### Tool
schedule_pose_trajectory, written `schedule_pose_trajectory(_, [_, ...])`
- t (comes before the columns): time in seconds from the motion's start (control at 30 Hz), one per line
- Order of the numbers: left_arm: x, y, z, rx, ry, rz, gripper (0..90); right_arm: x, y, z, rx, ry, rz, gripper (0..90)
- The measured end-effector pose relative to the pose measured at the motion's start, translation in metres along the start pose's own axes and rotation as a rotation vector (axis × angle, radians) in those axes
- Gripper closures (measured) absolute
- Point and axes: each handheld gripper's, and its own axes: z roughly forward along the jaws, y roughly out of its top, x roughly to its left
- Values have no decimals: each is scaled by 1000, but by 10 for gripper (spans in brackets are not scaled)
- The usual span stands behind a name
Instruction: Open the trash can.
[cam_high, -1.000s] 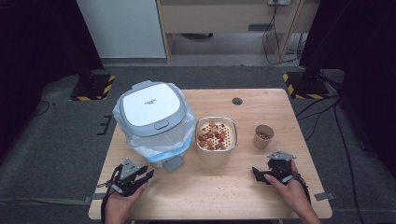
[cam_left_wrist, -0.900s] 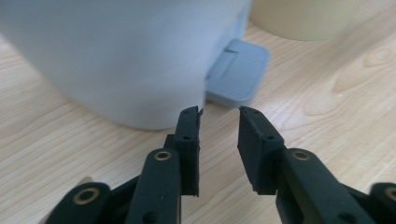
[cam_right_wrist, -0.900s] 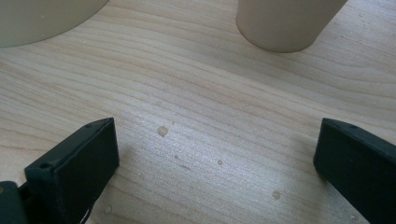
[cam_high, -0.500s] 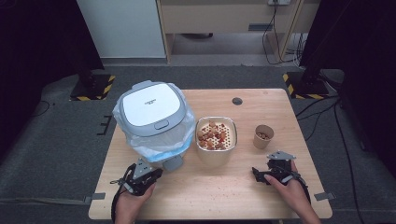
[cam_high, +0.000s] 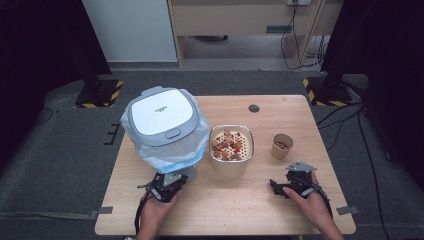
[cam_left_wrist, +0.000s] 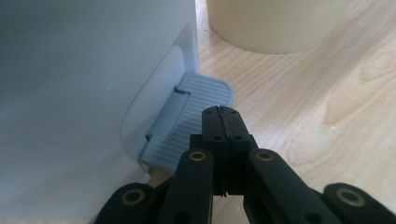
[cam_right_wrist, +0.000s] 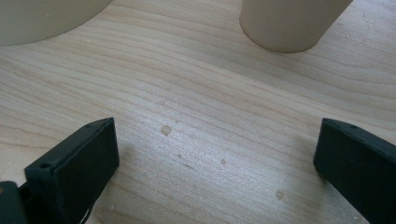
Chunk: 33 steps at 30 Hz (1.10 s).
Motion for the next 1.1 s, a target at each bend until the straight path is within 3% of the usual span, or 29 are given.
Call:
schedule_pose_trajectory(0.17, [0,2,5,-6,25,-14,896,0,0,0,1,2,-2,6])
schedule_pose_trajectory(0.2, [4,3,6,-3,33,57,896,0,0,0,1,2,-2,6])
schedule_pose_trajectory(0.23, [-1,2,7,-4,43,-4,896,0,0,0,1,3,-3,6])
schedule_pose_trajectory(0.33, [-1,2,8,-1,51,43,896,0,0,0,0,4,-2,6])
schedule_pose_trajectory(0.37, [1,-1,9,-8,52,7,896,0,0,0,1,4,-3,6])
schedule_pose_trajectory(0.4, [1,-1,9,-8,52,3,897,0,0,0,1,4,-3,6])
schedule_pose_trajectory(0.6, [-1,-1,11,6,63,18,897,0,0,0,-1,4,-7,6])
schedule_pose_trajectory(0.73, [0,-3,13,10,58,-2,898,0,0,0,-1,5,-7,6])
schedule_pose_trajectory(0.83, [1,-4,15,32,55,24,898,0,0,0,0,5,-7,6])
schedule_pose_trajectory(1.1, [3,-6,18,44,52,12,898,1,-1,-1,0,0,4,6])
